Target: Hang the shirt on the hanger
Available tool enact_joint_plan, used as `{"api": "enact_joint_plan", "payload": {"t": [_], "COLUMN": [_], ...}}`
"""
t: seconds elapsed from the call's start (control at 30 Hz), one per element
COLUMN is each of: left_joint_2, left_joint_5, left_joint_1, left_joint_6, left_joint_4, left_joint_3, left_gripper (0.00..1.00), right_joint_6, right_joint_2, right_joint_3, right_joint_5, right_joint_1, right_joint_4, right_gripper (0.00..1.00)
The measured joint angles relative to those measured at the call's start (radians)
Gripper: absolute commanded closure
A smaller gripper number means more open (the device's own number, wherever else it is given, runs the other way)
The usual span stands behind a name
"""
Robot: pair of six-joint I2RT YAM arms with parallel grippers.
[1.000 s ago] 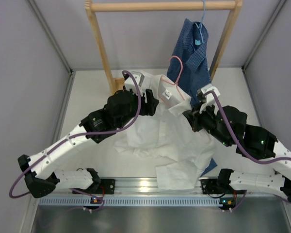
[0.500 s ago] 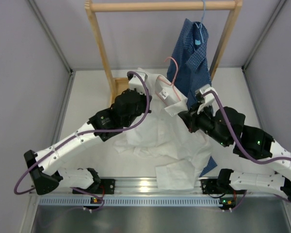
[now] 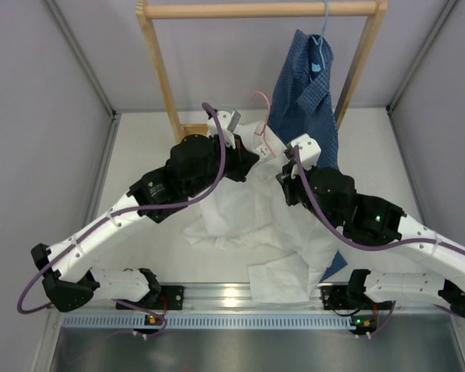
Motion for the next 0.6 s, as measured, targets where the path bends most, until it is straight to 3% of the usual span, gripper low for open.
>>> {"api": "enact_joint_plan", "payload": {"t": [0.27, 0.47, 0.6], "left_joint_2": [0.035, 0.02, -0.039], "left_joint_5": [0.14, 0.072, -0.029], "left_joint_1": [0.0, -0.001, -0.002], "left_joint_6": [-0.003, -0.004, 0.009], "left_joint_4": [-0.051, -0.123, -0.178], "left_joint_3": [-0.01, -0.043, -0.042], "left_gripper": [0.98, 0.56, 0.08], "right_joint_6": [-0.029, -0.031, -0.035], "right_joint_2": [0.005, -0.014, -0.015], "right_joint_3": [0.0, 0.0, -0.001], "right_joint_5": [0.051, 0.088, 0.11], "right_joint_1": [0.002, 0.002, 0.002], "right_joint_4": [0.006, 0.014, 0.017], "right_gripper": [1.0, 1.0, 1.0]}}
